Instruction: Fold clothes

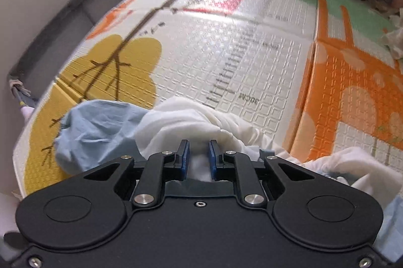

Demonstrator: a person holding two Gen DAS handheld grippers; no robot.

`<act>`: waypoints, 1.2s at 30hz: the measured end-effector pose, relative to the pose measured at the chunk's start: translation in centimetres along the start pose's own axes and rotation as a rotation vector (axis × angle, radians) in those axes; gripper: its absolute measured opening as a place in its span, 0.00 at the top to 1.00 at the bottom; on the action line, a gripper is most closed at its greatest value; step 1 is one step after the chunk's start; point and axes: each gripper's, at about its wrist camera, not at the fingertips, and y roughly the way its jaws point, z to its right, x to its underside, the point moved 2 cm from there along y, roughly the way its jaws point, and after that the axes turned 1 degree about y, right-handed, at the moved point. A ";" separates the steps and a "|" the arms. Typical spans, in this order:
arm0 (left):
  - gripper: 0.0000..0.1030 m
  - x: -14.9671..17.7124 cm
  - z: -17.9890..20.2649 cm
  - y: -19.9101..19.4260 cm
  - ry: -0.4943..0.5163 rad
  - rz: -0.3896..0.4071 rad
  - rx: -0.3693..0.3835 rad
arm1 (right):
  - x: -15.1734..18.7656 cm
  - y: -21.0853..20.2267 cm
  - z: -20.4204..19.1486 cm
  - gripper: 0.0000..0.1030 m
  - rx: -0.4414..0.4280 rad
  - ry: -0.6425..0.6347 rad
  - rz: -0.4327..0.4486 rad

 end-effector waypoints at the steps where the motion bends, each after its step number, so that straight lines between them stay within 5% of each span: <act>1: 0.70 0.2 -0.2 0.0 -0.003 -0.004 -0.001 | -0.1 0.6 0.0 0.86 0.004 0.001 -0.009; 23: 0.70 5.1 -2.1 -1.4 0.077 -0.101 -0.028 | 0.7 5.0 -0.3 0.89 0.093 -0.074 -0.115; 36: 0.53 4.0 0.7 -4.8 0.178 0.006 -0.049 | 1.9 -3.8 -1.7 0.88 -0.006 -0.089 0.018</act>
